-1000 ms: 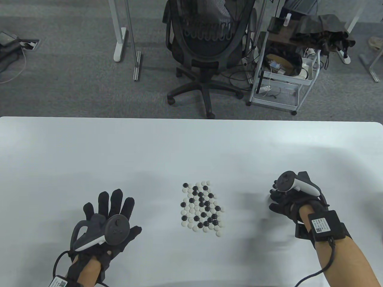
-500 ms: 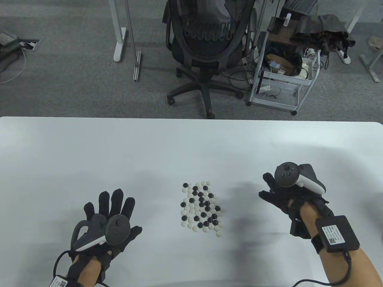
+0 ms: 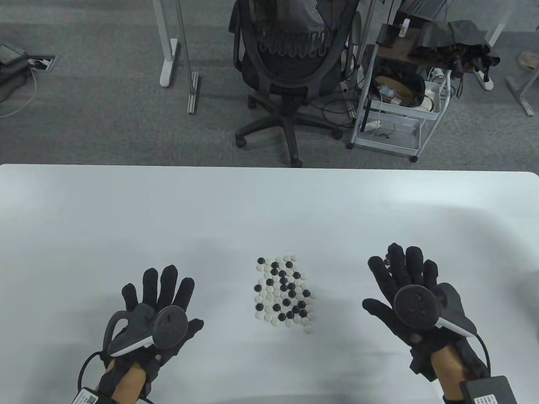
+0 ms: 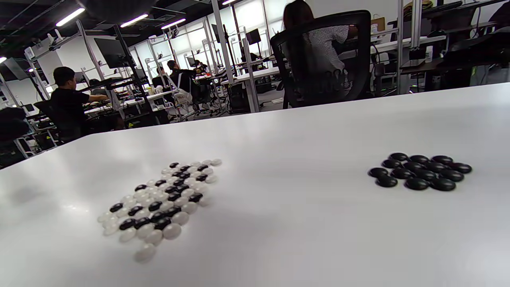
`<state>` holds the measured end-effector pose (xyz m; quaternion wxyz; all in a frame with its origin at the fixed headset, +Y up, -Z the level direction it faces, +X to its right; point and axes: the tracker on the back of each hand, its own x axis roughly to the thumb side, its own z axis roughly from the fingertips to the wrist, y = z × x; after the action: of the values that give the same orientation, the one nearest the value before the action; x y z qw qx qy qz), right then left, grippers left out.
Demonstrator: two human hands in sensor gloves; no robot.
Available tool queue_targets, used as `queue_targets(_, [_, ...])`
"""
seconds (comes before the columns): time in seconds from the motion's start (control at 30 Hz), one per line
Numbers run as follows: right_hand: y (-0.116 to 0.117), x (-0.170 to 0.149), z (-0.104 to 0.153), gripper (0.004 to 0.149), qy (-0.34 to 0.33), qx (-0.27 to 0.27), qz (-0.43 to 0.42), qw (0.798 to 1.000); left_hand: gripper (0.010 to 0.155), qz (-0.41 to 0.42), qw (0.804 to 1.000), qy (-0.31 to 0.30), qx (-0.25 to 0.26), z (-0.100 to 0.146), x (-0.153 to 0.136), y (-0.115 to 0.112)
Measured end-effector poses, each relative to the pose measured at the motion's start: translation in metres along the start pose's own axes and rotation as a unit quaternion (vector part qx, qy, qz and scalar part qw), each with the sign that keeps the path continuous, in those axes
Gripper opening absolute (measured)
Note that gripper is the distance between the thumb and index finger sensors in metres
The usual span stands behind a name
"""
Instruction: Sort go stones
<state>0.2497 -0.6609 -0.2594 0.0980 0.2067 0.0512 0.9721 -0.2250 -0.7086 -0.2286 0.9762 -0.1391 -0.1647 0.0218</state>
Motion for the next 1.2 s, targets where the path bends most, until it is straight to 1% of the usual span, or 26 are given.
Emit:
queue_targets(0.17, [0.027,-0.014,0.001,0.083,0.005,-0.028,-0.015,1.0,0.08,-0.001,1.0,-0.005,-0.002,-0.003,0.003,-0.004])
queue_targets(0.37, [0.042,-0.018,0.001,0.083,-0.004,-0.006,-0.012,1.0,0.081,-0.013,1.0,-0.007,-0.003,-0.008,0.008,-0.007])
queue_targets(0.43, [0.044,-0.02,0.0,0.083,0.0,0.004,-0.012,1.0,0.081,-0.01,1.0,-0.005,-0.006,-0.008,0.007,-0.009])
queue_targets(0.6, [0.046,-0.021,0.0,0.083,-0.002,0.007,-0.015,1.0,0.08,-0.008,1.0,-0.001,-0.007,-0.009,0.005,-0.009])
queue_targets(0.67, [0.045,-0.022,-0.001,0.083,-0.004,0.006,-0.021,1.0,0.079,0.004,1.0,-0.005,0.0,-0.008,0.006,-0.006])
queue_targets(0.77, [0.044,-0.022,-0.001,0.083,-0.008,0.004,-0.022,1.0,0.077,-0.003,1.0,-0.004,0.021,-0.007,0.005,0.002])
queue_targets(0.8, [0.044,-0.021,0.0,0.083,-0.01,0.005,-0.023,1.0,0.076,-0.001,1.0,-0.003,0.029,-0.008,0.003,0.008])
queue_targets(0.83, [0.043,-0.021,0.0,0.083,-0.011,0.004,-0.023,1.0,0.074,0.0,0.999,0.005,0.041,-0.012,0.0,0.017])
queue_targets(0.87, [0.043,-0.021,0.001,0.083,-0.011,0.003,-0.023,1.0,0.071,-0.01,0.999,0.03,0.041,-0.017,-0.002,0.025])
queue_targets(0.93, [0.042,-0.022,0.002,0.083,-0.008,0.002,-0.027,1.0,0.069,-0.071,0.994,0.089,0.008,-0.034,-0.01,0.052])
queue_targets(0.97, [0.041,-0.023,0.002,0.083,-0.005,0.001,-0.027,1.0,0.068,-0.064,0.992,0.108,0.011,-0.045,-0.015,0.069])
queue_targets(1.0, [0.041,-0.024,0.002,0.083,-0.003,0.001,-0.028,1.0,0.067,-0.033,0.993,0.111,0.006,-0.053,-0.017,0.079])
queue_targets(1.03, [0.041,-0.025,0.002,0.083,0.0,0.002,-0.028,1.0,0.065,0.033,0.994,0.102,-0.008,-0.065,-0.018,0.091])
queue_targets(1.07, [0.04,-0.026,0.003,0.083,0.003,0.002,-0.029,1.0,0.064,0.08,0.992,0.094,-0.017,-0.08,-0.016,0.1])
queue_targets(1.1, [0.04,-0.027,0.004,0.083,0.005,0.001,-0.032,0.999,0.063,0.091,0.991,0.089,-0.036,-0.095,-0.014,0.106])
queue_targets(1.13, [0.039,-0.028,0.004,0.083,0.007,0.001,-0.034,0.999,0.063,0.098,0.99,0.093,-0.052,-0.105,-0.011,0.109])
queue_targets(1.17, [0.039,-0.029,0.004,0.083,0.01,0.001,-0.04,0.999,0.062,0.118,0.985,0.096,-0.082,-0.122,-0.005,0.11])
queue_targets(1.2, [0.039,-0.03,0.005,0.083,0.012,0.001,-0.041,0.999,0.062,0.134,0.982,0.087,-0.105,-0.134,0.0,0.11])
